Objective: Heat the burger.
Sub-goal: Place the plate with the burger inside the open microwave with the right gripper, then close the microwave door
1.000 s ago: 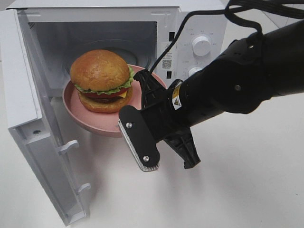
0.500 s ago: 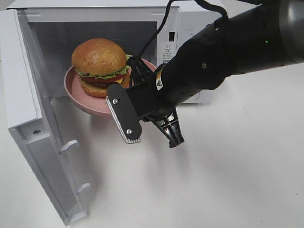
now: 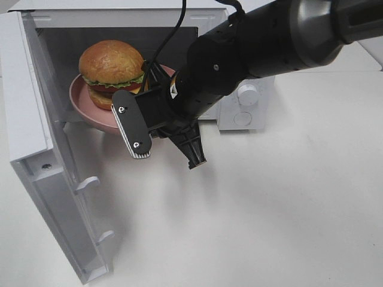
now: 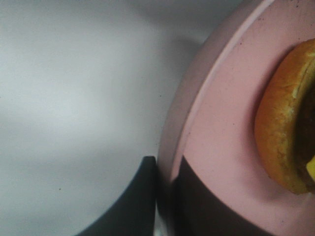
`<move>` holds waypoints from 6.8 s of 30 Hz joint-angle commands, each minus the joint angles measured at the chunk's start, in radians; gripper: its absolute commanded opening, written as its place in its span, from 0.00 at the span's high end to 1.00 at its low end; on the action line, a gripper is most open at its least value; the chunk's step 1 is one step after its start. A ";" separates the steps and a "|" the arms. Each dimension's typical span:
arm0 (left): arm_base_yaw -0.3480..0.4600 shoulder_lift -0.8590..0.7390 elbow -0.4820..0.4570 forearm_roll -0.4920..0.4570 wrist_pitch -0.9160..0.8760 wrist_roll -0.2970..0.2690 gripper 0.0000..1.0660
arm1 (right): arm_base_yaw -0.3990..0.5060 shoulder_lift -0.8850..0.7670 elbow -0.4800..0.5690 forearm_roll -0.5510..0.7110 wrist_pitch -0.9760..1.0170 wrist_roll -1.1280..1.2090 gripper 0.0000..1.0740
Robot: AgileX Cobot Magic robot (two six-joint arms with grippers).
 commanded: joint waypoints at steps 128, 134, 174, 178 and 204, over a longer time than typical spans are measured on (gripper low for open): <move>-0.002 -0.019 0.004 -0.001 -0.010 -0.007 0.08 | -0.054 -0.080 0.016 0.003 0.070 0.437 0.33; -0.002 -0.019 0.004 -0.001 -0.010 -0.007 0.08 | -0.054 -0.167 0.100 0.003 0.076 0.617 0.33; -0.002 -0.019 0.004 -0.001 -0.010 -0.007 0.08 | -0.054 -0.786 0.426 -0.004 0.627 1.383 0.33; -0.002 -0.019 0.004 -0.001 -0.010 -0.007 0.08 | -0.056 -0.880 0.480 -0.005 0.624 1.389 0.33; -0.002 -0.019 0.004 -0.001 -0.010 -0.007 0.08 | -0.633 -1.442 0.747 0.033 0.618 1.398 0.33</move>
